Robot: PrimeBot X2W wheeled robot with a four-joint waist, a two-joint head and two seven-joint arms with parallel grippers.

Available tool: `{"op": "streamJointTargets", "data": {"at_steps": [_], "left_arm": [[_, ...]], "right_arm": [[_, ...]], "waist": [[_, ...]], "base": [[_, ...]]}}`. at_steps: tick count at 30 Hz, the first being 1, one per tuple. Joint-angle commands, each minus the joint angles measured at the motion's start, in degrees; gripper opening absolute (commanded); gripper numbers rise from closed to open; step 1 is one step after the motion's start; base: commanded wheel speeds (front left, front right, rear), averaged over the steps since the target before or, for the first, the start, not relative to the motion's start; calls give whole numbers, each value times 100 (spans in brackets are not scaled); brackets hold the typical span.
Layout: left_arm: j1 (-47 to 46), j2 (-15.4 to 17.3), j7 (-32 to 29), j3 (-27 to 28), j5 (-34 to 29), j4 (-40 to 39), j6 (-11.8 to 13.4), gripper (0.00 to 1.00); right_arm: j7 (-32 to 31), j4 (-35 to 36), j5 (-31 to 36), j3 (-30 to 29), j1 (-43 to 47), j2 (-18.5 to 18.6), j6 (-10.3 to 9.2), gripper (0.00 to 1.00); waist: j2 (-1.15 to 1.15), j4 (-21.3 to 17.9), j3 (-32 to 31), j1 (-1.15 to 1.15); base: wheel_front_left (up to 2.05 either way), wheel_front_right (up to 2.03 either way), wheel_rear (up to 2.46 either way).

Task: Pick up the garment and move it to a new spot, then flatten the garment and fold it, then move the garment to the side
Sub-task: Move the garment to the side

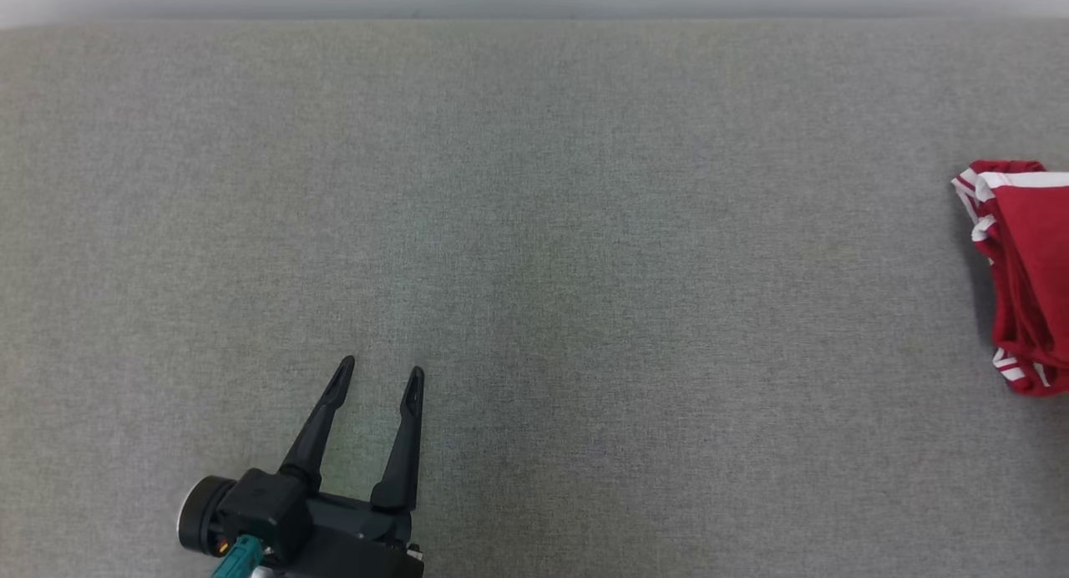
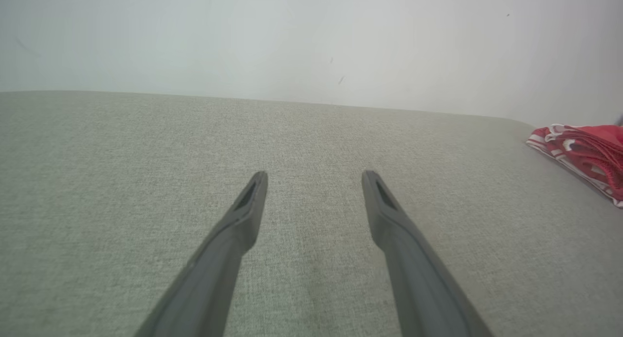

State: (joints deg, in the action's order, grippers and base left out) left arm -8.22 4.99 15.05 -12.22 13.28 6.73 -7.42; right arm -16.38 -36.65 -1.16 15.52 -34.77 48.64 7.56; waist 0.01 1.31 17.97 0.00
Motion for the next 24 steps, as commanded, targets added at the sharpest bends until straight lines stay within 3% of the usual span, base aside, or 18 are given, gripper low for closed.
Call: {"op": "streamJointTargets", "data": {"at_steps": [1,8,16,24], "left_arm": [[12,21,11,24,4,7,-6,100],[153,-46,11,240,45,-207,-6,100],[487,-147,11,516,303,-363,1,100],[808,-205,11,913,507,-130,23,100]], "right_arm": [[116,37,94,-152,29,-151,-18,100],[294,710,-63,-626,377,-729,-18,100],[581,2132,-628,-1108,1538,-1680,-18,100],[1338,3177,-1011,-1442,2855,-2847,-17,100]], "waist": [[-1,-58,-107,0],[-1,-191,-474,0],[-1,-211,-1024,0],[-1,-179,-1617,0]], "base": [[0,0,0],[0,0,0],[0,0,0],[0,0,0]]}}
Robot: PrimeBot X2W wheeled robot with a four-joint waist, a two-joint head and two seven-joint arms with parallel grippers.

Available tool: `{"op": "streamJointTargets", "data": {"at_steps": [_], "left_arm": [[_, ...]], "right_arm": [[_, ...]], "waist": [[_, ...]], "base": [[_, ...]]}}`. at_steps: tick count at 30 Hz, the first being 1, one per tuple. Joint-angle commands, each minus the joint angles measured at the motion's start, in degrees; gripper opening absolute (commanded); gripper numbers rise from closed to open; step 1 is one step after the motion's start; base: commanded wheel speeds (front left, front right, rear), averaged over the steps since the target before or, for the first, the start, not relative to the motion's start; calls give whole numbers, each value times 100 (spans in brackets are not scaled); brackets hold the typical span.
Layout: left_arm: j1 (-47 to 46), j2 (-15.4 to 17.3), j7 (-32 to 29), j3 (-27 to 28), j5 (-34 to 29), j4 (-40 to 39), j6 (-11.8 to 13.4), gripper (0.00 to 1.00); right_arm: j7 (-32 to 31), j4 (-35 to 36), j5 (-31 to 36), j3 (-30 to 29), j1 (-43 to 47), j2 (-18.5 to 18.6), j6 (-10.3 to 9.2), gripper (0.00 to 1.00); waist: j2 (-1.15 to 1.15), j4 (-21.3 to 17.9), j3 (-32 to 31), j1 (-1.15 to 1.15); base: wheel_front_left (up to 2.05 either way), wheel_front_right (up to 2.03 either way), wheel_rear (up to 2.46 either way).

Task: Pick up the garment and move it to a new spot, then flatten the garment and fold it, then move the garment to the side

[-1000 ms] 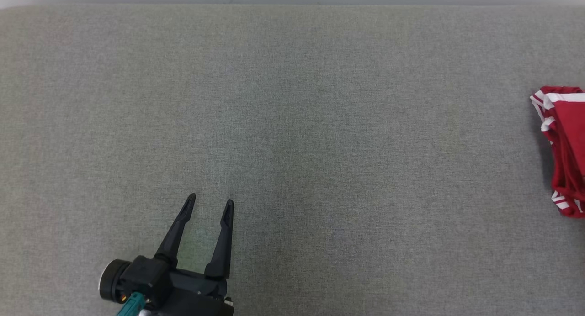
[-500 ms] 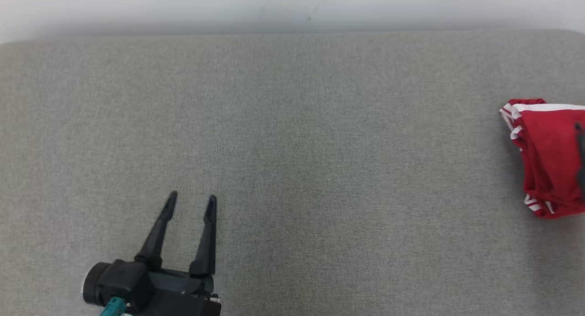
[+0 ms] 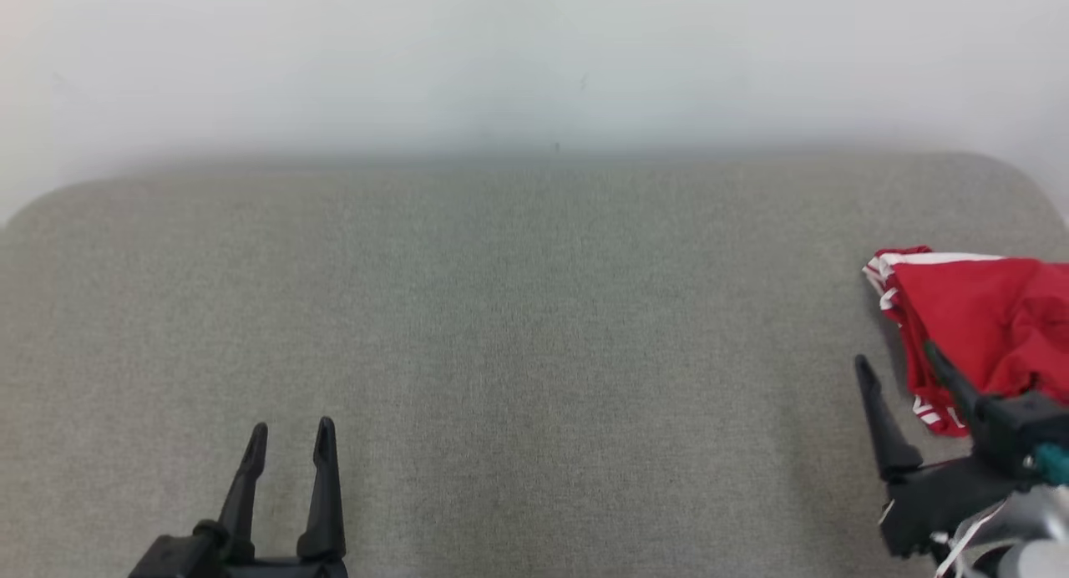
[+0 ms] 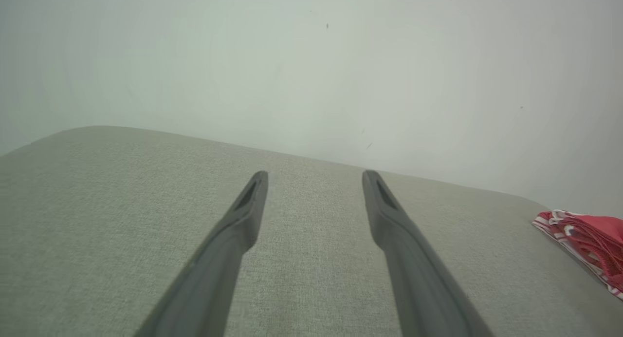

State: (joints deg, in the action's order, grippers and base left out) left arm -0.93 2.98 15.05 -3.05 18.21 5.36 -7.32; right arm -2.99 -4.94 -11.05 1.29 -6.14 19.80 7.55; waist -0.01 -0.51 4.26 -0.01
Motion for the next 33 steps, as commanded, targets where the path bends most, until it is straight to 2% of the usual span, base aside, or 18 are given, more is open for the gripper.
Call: {"op": "streamJointTargets", "data": {"at_steps": [1,3,4,5,7,12,20,33], "left_arm": [[123,-6,11,25,-5,70,12,100],[185,-8,11,47,-50,143,9,100],[210,-3,11,108,-55,143,7,100],[210,-3,11,108,-55,143,7,100],[382,-11,11,208,-42,63,81,100],[507,-9,11,373,-32,93,55,100],[607,-8,11,406,-127,238,34,100],[640,-8,11,366,-171,217,10,100]], "right_arm": [[114,39,-51,-8,94,-92,-16,100],[311,86,-108,65,291,-384,-16,100],[499,107,-120,75,373,-649,-16,100],[499,107,-120,75,373,-649,-16,100],[691,-21,-41,29,511,-1029,-16,100],[867,-348,103,24,502,-1402,-16,100],[1091,-947,280,-95,488,-1593,-16,100],[1166,-1110,484,-61,371,-1675,-16,100]], "waist": [[1,-4,-314,1],[1,-19,-420,1],[1,-35,-487,1],[1,-35,-487,1],[1,-63,-563,1],[1,-66,-614,1],[1,20,-648,1],[1,34,-588,1]], "base": [[0,0,0],[0,0,0],[0,0,0],[0,0,0],[0,0,0],[0,0,0],[0,0,0],[0,0,0]]}}
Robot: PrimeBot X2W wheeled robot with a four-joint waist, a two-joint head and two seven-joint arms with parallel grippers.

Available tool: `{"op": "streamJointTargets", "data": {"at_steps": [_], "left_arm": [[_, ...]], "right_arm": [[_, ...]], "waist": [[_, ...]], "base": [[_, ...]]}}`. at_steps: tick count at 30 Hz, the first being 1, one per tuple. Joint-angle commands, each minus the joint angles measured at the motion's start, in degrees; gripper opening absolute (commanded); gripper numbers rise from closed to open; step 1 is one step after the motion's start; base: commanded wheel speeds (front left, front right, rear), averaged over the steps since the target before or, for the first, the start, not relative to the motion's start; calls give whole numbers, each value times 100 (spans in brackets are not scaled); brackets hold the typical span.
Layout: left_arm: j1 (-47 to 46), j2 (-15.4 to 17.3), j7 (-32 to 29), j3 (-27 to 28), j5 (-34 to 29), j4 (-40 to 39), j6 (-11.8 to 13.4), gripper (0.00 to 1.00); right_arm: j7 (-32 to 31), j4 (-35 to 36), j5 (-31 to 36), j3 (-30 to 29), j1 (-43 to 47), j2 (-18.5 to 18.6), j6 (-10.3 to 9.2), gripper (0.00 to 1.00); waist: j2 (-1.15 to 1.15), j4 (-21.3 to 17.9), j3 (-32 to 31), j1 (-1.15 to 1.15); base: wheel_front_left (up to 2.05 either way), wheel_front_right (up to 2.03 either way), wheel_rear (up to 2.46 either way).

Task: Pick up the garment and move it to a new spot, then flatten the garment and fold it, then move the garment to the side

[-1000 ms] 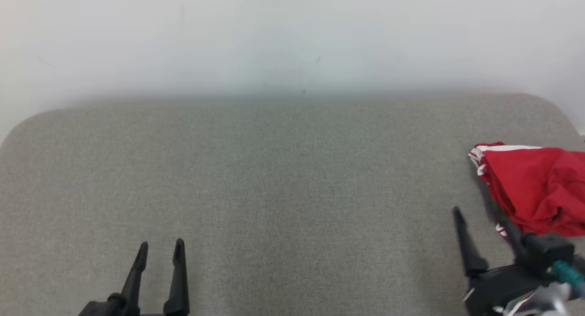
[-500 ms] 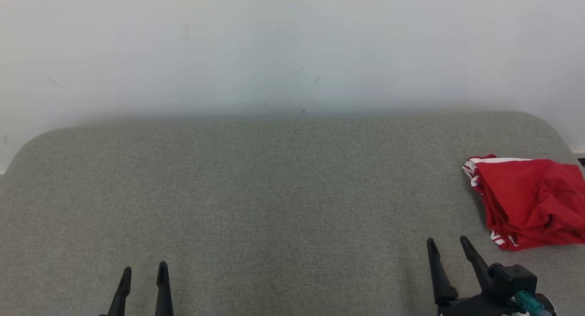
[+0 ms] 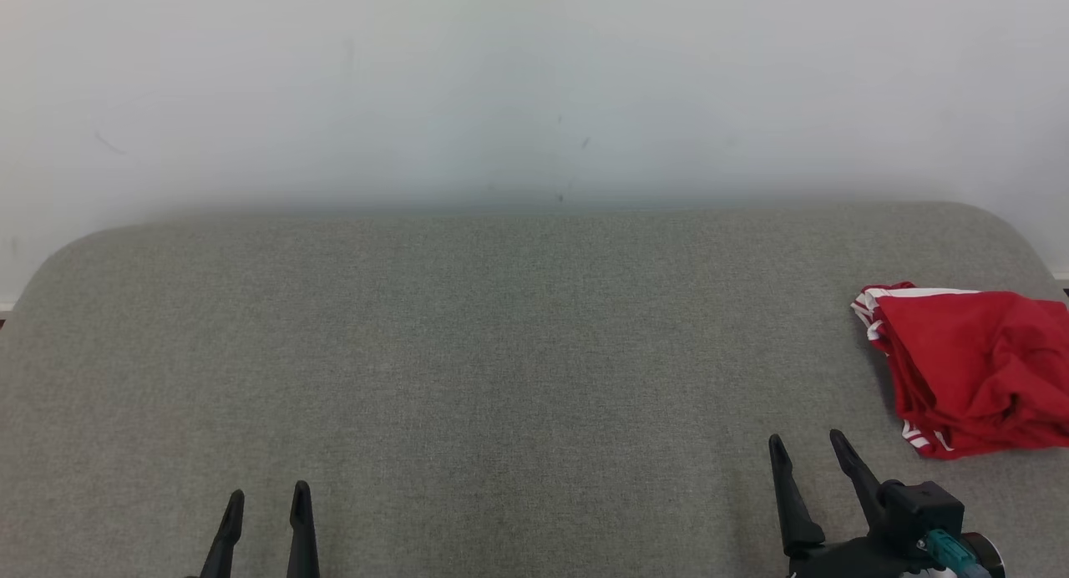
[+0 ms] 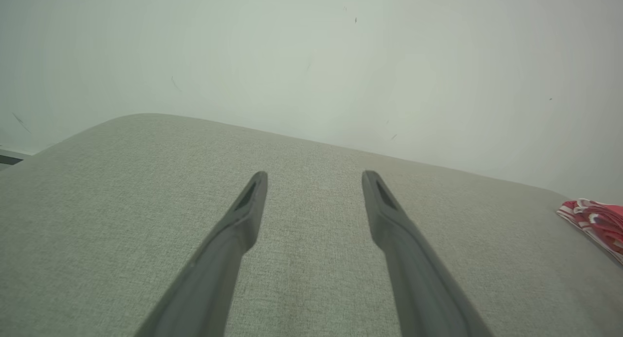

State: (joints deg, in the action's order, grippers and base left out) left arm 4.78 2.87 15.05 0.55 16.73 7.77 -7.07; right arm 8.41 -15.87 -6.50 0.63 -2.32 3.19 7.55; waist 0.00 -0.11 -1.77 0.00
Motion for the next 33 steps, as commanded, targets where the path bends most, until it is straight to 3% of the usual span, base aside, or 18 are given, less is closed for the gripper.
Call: {"op": "streamJointTargets", "data": {"at_steps": [1,13,14,18,33], "left_arm": [[69,3,11,6,-22,-25,-15,100],[6,3,11,-18,-45,56,-22,100],[-6,0,0,-20,-7,54,-3,0],[6,-22,-4,-33,19,257,0,0],[-180,35,-430,34,1574,286,-9,0]], "right_arm": [[26,-17,29,5,-11,-14,-16,100],[33,-83,16,23,-64,-33,-16,100],[19,-80,20,18,-10,-20,0,0],[-12,-285,7,18,103,-30,0,0],[-256,-58,-1710,-118,128,-29,-1,0]], "waist": [[0,-6,14,0],[0,21,88,0],[0,19,89,0],[0,22,92,1],[0,20,104,1]], "base": [[0,0,0],[0,0,0],[0,0,0],[0,0,0],[0,0,0]]}}
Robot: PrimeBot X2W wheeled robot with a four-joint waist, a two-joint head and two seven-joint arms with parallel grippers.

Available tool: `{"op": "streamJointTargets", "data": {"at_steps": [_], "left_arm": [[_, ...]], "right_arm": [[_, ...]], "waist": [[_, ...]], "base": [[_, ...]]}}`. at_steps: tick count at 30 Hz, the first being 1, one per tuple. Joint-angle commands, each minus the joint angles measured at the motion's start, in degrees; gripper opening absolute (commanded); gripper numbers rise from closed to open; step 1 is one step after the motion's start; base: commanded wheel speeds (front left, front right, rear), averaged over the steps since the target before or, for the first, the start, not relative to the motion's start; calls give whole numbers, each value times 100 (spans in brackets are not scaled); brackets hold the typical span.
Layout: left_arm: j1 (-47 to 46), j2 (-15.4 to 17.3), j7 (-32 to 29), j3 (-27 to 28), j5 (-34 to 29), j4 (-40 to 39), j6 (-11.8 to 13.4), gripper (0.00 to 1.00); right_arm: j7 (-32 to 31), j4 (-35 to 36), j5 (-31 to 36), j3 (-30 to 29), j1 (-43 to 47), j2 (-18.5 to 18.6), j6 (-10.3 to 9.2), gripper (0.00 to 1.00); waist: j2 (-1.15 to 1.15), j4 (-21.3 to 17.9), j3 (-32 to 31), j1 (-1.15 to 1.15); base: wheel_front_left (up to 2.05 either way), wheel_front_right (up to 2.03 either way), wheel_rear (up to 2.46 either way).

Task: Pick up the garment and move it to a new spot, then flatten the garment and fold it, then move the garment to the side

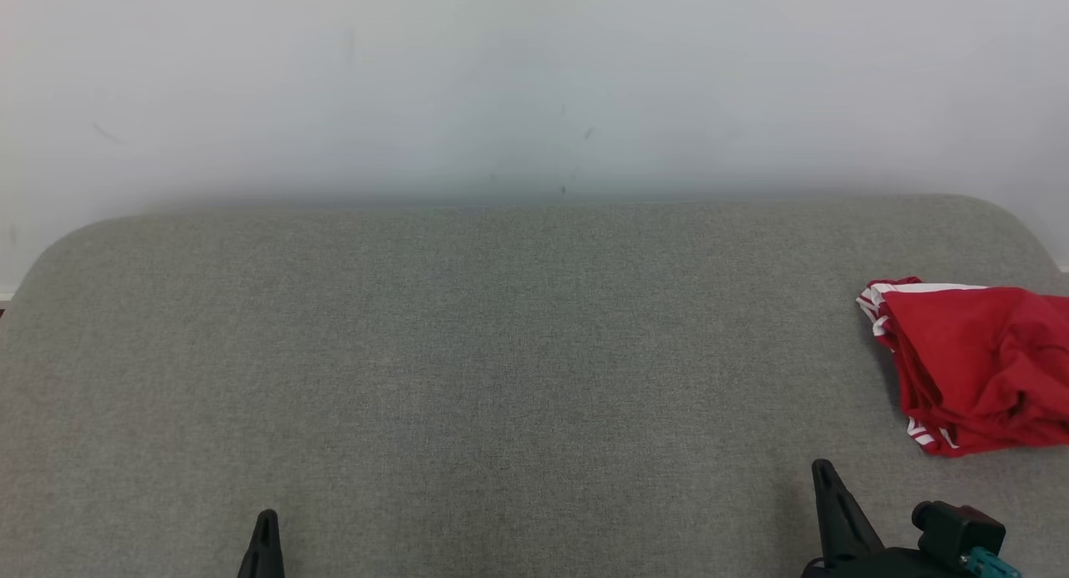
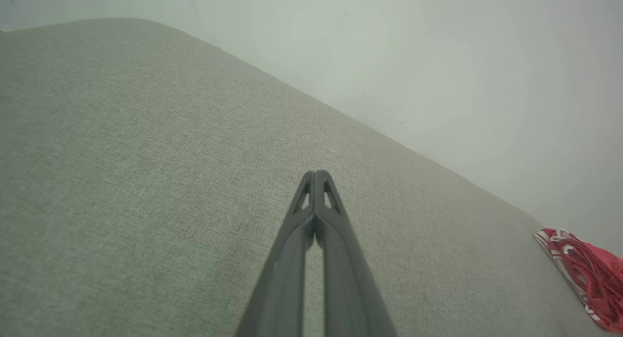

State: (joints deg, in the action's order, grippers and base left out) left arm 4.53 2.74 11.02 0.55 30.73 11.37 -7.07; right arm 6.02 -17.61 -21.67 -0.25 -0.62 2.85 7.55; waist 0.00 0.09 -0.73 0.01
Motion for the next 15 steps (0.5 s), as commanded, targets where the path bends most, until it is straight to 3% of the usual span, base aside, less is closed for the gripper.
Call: {"op": "streamJointTargets", "data": {"at_steps": [1,15], "left_arm": [[-167,51,-55,39,267,-72,-9,0],[-304,79,-379,104,1388,-55,-17,0]], "right_arm": [[-31,132,-299,-36,-38,5,-1,0],[-195,310,-1550,-122,-14,5,-3,0]], "waist": [[0,0,1,0],[0,-1,12,0]], "base": [[0,0,0],[0,0,0]]}}
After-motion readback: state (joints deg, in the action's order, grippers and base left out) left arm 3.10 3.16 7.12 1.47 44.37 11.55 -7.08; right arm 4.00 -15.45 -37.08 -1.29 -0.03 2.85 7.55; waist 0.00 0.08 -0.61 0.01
